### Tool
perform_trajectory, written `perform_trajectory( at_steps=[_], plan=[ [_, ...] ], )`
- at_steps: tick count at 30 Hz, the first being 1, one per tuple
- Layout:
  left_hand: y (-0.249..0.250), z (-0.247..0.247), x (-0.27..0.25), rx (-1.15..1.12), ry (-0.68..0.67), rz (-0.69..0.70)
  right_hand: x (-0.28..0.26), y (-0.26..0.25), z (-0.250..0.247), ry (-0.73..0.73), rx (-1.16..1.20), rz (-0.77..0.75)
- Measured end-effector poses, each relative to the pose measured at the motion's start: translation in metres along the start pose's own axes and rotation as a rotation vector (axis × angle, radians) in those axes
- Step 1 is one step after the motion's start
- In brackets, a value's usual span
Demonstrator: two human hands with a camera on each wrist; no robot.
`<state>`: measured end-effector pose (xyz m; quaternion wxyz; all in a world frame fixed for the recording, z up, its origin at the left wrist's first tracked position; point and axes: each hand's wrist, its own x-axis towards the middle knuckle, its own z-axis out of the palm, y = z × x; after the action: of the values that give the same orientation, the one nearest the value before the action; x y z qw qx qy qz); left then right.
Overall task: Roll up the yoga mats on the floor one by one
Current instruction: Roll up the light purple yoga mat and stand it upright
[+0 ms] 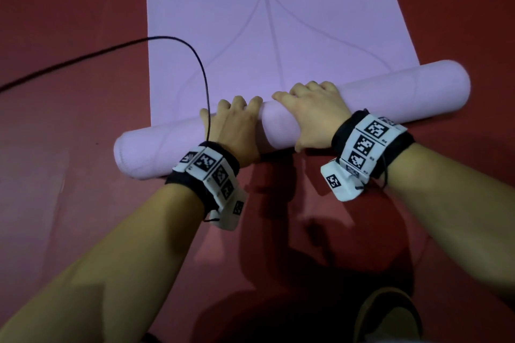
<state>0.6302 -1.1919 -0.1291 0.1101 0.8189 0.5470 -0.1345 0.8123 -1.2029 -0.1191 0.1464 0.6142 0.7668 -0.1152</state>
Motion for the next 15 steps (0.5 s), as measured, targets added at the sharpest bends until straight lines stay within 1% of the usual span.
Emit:
perform_trajectory(
  at_steps=[2,4,7,9,12,13,15],
  plan=[
    [-0.004,-0.003,0.006,-0.025,-0.03,0.01,0.002,0.002,-0.001,-0.016,0.012,-0.018],
    [-0.007,-0.009,0.012,-0.033,-0.079,0.017,-0.002,0.003,0.001,0.016,0.016,-0.03],
    [-0.01,-0.021,0.024,-0.066,-0.203,0.008,-0.011,-0.001,0.014,0.145,-0.046,0.006],
    [-0.014,-0.027,0.031,-0.094,-0.249,0.008,-0.012,-0.004,0.024,0.224,-0.077,0.03],
    [-0.016,-0.027,0.029,-0.088,-0.232,0.008,-0.008,-0.004,0.024,0.261,-0.063,0.036],
    [-0.014,-0.024,0.026,-0.065,-0.201,0.004,-0.007,-0.003,0.023,0.262,-0.056,0.033],
    [-0.009,-0.017,0.017,-0.007,-0.097,0.006,-0.003,0.0,0.018,0.249,-0.048,0.029]
  ],
)
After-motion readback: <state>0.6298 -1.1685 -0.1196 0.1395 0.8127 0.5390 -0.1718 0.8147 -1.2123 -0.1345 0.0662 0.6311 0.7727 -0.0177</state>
